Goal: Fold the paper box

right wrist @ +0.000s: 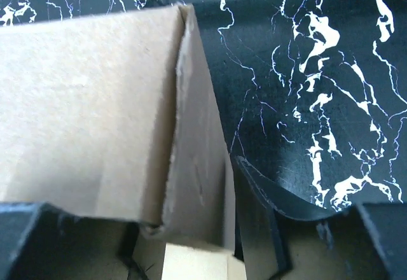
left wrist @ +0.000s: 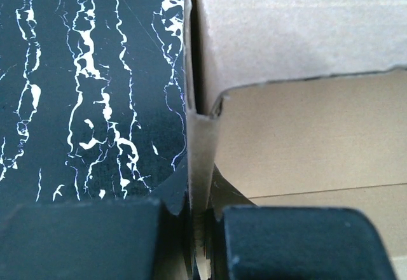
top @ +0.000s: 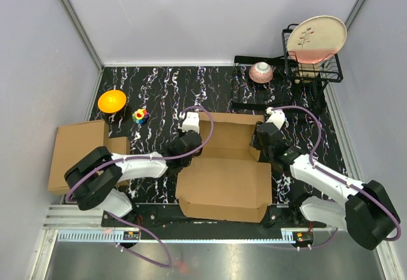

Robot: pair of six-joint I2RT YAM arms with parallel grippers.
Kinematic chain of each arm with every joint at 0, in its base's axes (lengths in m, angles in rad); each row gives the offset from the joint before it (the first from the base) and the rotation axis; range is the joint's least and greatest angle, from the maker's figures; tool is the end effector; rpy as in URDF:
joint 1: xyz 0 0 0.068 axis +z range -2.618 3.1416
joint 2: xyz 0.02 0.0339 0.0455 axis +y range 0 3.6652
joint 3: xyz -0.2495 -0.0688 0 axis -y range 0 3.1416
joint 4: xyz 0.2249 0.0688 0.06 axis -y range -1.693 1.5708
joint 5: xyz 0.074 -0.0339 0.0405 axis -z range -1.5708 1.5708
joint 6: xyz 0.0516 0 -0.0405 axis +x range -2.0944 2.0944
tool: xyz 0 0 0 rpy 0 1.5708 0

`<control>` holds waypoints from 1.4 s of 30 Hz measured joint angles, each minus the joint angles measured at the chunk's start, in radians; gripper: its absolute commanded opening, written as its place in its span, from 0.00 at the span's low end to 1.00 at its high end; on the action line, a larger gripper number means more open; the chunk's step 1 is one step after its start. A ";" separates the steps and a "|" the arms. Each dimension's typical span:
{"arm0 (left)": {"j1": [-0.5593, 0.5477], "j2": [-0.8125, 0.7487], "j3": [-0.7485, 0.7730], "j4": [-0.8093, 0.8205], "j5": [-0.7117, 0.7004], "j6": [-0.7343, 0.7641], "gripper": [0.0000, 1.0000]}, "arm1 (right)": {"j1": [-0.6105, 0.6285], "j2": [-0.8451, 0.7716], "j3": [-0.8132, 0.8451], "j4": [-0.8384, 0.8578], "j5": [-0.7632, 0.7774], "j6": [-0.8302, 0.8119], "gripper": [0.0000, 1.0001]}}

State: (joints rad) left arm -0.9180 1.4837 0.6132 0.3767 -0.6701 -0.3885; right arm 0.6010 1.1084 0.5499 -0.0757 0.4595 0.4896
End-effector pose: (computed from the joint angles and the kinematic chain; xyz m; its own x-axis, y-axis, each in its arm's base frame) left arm 0.2015 -0.2108 0.1745 -0.3765 0.0036 -0.9264 0.1597 0.9853 -0.0611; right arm 0.2011 0.1101 0.1973 -0.5311 0.1469 -0.8345 0.0426 0.9882 0.1469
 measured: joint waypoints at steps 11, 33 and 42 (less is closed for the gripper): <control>-0.013 -0.018 -0.001 -0.033 0.010 0.007 0.00 | -0.001 0.070 0.039 -0.004 0.061 -0.086 0.00; -0.021 -0.015 0.382 -0.734 0.098 -0.062 0.20 | -0.021 0.152 0.407 -0.603 -0.053 -0.026 0.04; -0.018 0.092 0.481 -1.004 0.354 0.005 0.36 | -0.027 0.231 0.431 -0.749 -0.220 -0.067 0.65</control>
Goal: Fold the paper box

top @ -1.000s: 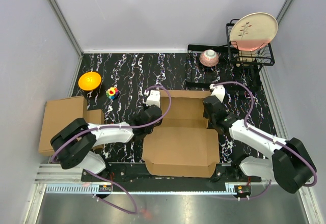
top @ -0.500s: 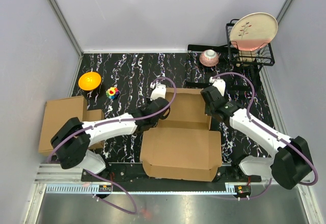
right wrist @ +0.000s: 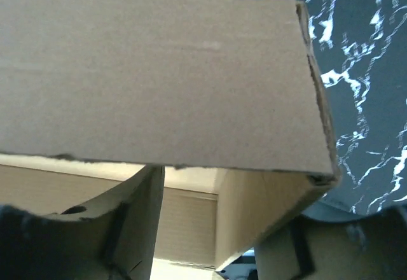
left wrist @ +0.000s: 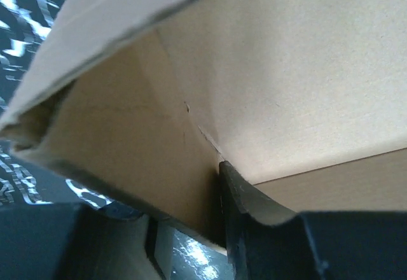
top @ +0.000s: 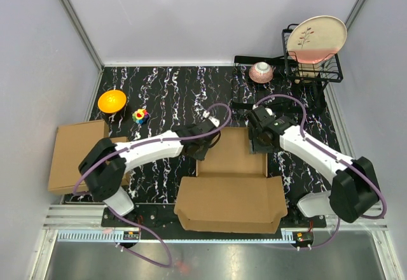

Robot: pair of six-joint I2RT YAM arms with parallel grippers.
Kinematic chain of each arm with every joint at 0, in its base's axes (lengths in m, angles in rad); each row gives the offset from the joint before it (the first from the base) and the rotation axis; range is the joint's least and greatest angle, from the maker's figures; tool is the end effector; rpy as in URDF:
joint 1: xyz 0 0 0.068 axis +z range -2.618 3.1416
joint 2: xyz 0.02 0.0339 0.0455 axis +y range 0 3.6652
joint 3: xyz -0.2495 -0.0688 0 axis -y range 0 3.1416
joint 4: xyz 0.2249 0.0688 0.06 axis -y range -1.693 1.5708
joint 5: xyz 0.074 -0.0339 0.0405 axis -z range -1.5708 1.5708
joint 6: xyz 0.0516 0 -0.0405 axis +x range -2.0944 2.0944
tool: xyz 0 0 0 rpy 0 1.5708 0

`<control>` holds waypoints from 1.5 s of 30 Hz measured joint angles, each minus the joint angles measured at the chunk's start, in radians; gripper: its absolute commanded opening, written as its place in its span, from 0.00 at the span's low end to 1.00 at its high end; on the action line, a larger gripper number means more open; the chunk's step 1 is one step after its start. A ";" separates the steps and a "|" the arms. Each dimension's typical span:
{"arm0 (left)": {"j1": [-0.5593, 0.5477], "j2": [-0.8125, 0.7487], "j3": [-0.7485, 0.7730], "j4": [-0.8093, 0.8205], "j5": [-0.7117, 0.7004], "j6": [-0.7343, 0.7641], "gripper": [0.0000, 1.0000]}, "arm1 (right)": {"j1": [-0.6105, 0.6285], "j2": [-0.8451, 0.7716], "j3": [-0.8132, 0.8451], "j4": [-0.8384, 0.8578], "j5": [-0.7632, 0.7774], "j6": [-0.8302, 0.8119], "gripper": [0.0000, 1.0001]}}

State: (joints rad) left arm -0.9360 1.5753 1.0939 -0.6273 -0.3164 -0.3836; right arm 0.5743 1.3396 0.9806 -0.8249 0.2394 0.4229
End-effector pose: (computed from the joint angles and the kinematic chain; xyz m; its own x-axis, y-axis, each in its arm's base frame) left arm 0.1927 -0.2345 0.2019 -0.7478 0.4156 -0.5177 0.4347 0.8959 0.0914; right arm 0.2092 0.1208 0.2186 -0.8948 -0.1041 -0.4342 -0.0937 0.9946 -0.0454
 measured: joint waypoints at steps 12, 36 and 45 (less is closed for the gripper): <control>-0.013 0.093 0.050 -0.057 0.132 0.047 0.56 | 0.013 -0.047 0.039 0.015 -0.033 -0.008 1.00; -0.013 -0.333 -0.063 0.117 0.069 0.073 0.56 | 0.022 -0.171 0.033 0.213 -0.027 -0.177 1.00; -0.019 -0.670 -0.216 0.277 0.010 0.085 0.77 | 0.022 -0.127 0.044 0.274 -0.051 -0.190 1.00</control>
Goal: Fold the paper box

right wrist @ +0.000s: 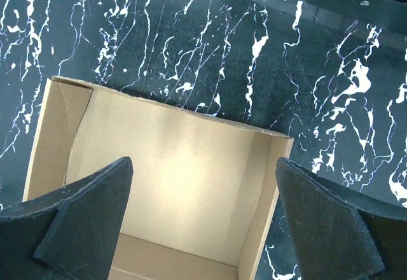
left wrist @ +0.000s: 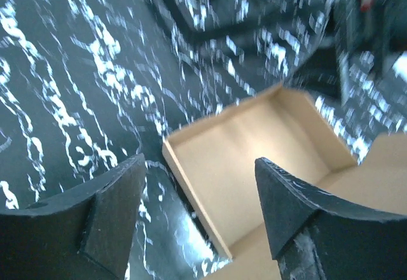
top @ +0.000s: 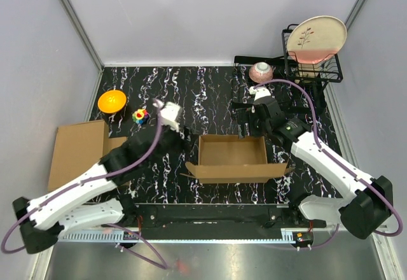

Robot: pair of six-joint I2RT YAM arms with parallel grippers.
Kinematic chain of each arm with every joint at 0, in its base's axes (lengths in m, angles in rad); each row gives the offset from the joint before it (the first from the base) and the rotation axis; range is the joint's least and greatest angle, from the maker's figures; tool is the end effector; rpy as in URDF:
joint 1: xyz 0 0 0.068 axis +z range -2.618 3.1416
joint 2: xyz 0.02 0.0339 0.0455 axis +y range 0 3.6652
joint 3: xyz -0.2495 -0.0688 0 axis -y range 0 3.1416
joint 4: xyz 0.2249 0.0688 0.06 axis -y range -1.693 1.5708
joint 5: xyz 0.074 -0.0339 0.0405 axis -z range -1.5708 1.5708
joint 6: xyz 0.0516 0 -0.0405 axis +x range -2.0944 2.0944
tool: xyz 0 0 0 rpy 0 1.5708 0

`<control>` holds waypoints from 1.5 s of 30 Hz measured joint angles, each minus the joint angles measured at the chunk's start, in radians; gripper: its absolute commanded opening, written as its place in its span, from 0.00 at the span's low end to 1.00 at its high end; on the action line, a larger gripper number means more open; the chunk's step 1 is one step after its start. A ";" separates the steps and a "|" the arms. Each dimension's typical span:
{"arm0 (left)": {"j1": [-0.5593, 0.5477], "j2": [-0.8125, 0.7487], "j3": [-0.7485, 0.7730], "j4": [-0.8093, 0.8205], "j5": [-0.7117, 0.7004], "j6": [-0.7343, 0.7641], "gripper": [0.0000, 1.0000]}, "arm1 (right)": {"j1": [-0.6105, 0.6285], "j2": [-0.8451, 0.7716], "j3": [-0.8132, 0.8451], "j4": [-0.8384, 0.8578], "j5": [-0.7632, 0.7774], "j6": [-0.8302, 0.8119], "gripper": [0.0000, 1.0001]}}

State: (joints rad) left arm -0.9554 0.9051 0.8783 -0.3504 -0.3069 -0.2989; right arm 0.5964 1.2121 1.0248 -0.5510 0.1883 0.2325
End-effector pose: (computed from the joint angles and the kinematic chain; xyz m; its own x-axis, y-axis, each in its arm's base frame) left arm 0.1321 -0.1599 0.3183 -0.3847 0.0578 -0.9212 0.5263 0.8336 -0.1674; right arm 0.2179 0.1362 0.2803 -0.6426 -0.1627 -0.7487 -0.2971 0.9536 0.0478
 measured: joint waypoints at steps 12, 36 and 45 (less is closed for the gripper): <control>0.005 -0.315 -0.027 0.290 0.171 0.123 0.99 | 0.000 -0.025 -0.016 0.035 -0.059 0.001 1.00; -0.178 -0.050 -0.151 0.388 0.521 0.233 0.80 | 0.029 -0.084 -0.114 0.034 -0.094 0.009 1.00; -0.303 -0.275 -0.219 0.300 0.652 0.175 0.50 | 0.030 -0.060 -0.114 0.034 -0.051 0.006 1.00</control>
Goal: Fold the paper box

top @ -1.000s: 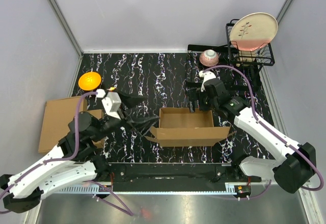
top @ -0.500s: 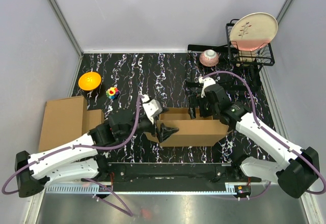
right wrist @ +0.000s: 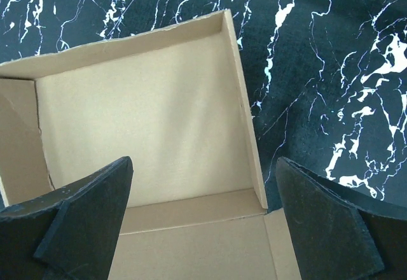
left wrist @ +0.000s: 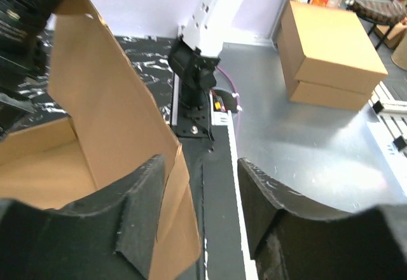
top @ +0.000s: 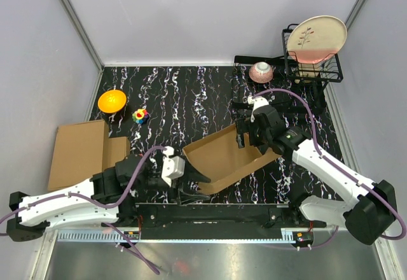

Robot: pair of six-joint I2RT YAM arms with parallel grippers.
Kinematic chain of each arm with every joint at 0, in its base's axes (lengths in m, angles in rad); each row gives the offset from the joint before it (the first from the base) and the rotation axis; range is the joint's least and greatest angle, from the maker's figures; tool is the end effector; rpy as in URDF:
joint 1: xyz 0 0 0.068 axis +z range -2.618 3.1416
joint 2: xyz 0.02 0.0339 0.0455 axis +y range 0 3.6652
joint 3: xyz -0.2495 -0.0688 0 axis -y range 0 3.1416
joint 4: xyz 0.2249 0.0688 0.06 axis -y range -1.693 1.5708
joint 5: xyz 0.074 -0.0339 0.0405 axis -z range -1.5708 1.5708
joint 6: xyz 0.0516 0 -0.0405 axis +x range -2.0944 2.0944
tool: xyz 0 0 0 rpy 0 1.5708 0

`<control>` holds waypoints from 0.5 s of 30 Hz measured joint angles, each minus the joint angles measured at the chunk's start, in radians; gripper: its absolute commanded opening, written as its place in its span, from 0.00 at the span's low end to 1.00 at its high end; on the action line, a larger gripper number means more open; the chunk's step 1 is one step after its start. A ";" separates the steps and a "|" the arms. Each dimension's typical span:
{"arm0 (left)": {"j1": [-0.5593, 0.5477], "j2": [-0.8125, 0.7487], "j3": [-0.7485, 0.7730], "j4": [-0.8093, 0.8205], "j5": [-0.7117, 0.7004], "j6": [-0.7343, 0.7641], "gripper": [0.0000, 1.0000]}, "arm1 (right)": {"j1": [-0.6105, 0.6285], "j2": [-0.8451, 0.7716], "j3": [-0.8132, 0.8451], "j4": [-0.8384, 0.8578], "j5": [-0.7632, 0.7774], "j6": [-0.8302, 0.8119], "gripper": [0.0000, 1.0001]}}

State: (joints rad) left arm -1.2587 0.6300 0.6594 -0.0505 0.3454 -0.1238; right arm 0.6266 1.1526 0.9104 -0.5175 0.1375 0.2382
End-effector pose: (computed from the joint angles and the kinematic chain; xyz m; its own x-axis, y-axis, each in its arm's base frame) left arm 0.0337 -0.1614 0.3245 -0.1298 0.0240 -0.9912 0.9910 -0.0305 -0.1305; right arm 0.2003 0.1362 0.2596 -0.6602 -0.1894 -0.7268 -0.3546 0.9316 0.0793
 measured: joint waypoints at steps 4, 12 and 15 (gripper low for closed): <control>-0.029 -0.006 -0.014 -0.072 0.010 -0.019 0.45 | 0.000 0.011 0.006 -0.001 0.013 -0.005 1.00; -0.044 0.040 -0.017 -0.158 -0.011 0.000 0.70 | 0.000 0.048 0.042 -0.011 0.048 -0.010 1.00; -0.046 0.035 -0.013 -0.180 -0.083 0.018 0.78 | 0.000 0.053 0.057 -0.029 0.077 -0.011 1.00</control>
State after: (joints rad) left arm -1.3045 0.6651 0.6464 -0.2310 0.2626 -0.1062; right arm 0.6270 1.2057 0.9676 -0.5468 0.2146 0.2272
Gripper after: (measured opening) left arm 0.701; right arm 0.994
